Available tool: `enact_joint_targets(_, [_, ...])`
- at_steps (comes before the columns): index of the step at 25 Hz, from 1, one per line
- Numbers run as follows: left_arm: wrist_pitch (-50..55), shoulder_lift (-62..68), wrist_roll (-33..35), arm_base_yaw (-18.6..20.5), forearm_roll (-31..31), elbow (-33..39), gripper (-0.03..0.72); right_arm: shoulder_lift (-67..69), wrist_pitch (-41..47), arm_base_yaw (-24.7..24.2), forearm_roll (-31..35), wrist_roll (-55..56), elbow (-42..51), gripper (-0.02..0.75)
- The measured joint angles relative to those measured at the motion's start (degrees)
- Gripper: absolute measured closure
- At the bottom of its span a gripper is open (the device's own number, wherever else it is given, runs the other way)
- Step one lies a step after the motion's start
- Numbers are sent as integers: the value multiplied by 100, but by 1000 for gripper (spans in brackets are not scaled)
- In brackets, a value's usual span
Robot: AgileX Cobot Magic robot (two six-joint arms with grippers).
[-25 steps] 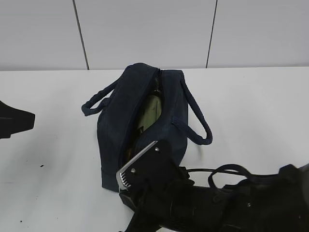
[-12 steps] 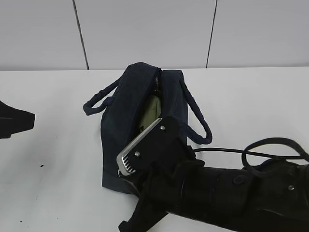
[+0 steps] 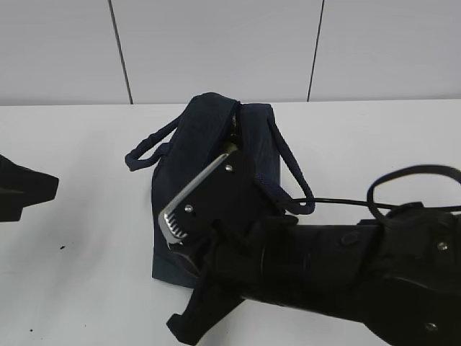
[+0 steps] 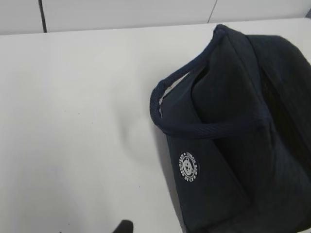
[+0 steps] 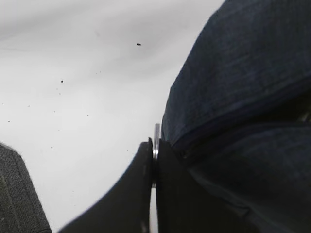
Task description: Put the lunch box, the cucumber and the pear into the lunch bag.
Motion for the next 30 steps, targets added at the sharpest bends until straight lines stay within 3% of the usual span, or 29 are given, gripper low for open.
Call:
enact_joint_targets(7, [330,372,3442,-6,-2173,0,344,0,356,0,0,-81,-430,732])
enact_joint_targets(9, [357,599,3994,-6,-2493,0,337,0,381,0,0,-94,-439,732])
enact_joint_targets(18, [623,2164,6247,-6,-3928,0,336,0,416,0,0,-94,-443,732])
enact_joint_targets(30, [842,2594,7781,-39,-4989,-6,326,0,514,0,11,-103,-489,732])
